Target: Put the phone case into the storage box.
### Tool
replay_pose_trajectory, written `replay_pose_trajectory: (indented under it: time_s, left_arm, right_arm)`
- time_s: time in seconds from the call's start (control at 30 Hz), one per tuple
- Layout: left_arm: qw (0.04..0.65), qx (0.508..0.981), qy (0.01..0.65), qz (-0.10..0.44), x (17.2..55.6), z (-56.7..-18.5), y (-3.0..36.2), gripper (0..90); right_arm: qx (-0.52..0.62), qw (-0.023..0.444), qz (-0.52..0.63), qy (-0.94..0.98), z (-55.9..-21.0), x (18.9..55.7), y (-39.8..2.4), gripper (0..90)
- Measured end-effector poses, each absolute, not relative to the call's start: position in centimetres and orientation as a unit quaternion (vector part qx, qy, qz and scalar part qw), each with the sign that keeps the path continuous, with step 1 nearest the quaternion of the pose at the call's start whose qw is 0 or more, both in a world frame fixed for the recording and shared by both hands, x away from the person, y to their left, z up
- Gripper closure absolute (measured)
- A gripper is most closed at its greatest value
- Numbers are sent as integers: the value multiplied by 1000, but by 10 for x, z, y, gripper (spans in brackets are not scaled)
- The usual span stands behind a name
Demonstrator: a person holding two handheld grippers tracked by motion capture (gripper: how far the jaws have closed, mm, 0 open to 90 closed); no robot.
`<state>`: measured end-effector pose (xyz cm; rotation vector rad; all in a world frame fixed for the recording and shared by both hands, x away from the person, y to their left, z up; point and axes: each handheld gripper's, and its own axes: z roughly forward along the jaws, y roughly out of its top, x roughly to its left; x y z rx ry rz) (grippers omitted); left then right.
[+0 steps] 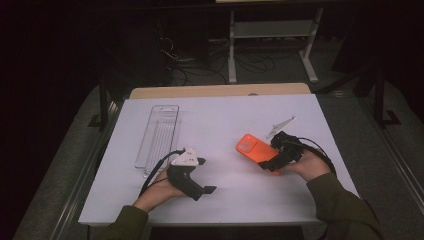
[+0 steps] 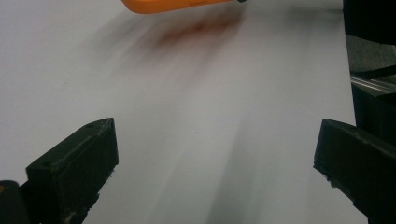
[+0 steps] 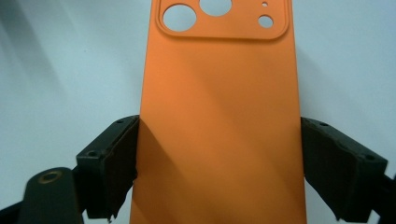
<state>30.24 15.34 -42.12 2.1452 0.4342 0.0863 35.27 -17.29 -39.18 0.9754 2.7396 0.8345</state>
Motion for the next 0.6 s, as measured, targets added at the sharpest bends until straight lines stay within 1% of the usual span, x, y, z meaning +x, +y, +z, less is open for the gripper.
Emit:
replay_pose_trajectory:
  time_s: [0.23, 0.3, 0.33, 0.5, 0.6]
  left_arm:
    - [458, 871, 176, 34, 302, -422, 152, 0]
    - [457, 871, 175, 35, 302, -422, 152, 0]
    - [456, 872, 175, 34, 302, -422, 152, 0]
    - [453, 873, 177, 33, 302, -421, 153, 0]
    - [454, 873, 175, 34, 302, -422, 152, 0]
  right_arm:
    - [284, 51, 282, 915, -387, 360, -166, 152]
    - [280, 42, 283, 916, -386, 363, -163, 153]
    - [266, 53, 279, 921, -388, 366, -162, 153]
    - [258, 42, 274, 926, -386, 372, -156, 153]
    - [246, 44, 272, 929, -385, 375, -153, 152]
